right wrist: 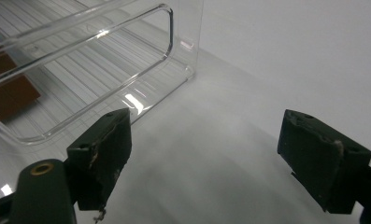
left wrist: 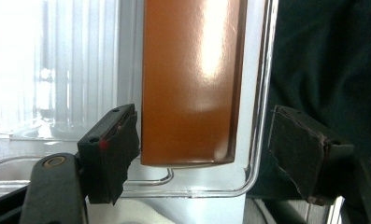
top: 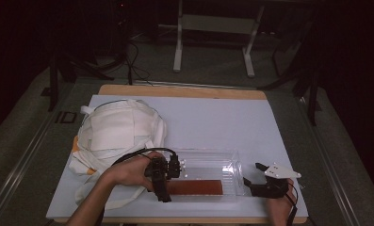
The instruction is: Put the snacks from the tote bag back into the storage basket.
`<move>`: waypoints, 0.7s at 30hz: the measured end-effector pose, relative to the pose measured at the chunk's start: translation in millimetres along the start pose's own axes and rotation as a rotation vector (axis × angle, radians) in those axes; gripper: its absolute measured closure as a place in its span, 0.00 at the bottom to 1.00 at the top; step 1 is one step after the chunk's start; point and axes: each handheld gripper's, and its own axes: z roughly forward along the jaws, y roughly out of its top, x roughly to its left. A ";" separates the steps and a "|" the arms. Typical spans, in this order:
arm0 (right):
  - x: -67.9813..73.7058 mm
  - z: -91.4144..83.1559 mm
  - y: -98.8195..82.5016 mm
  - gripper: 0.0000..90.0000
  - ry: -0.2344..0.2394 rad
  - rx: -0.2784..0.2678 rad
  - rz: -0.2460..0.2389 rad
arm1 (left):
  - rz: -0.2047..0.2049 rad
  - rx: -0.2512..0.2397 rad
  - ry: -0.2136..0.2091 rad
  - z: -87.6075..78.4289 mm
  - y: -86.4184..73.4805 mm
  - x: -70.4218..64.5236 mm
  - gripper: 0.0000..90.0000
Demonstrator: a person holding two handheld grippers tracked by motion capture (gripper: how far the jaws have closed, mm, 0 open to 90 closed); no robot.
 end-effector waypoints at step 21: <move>-0.7 0.0 0.0 0.20 0.005 -0.002 0.004 | -0.078 -0.160 0.058 -15.6 -15.3 0.7 0.26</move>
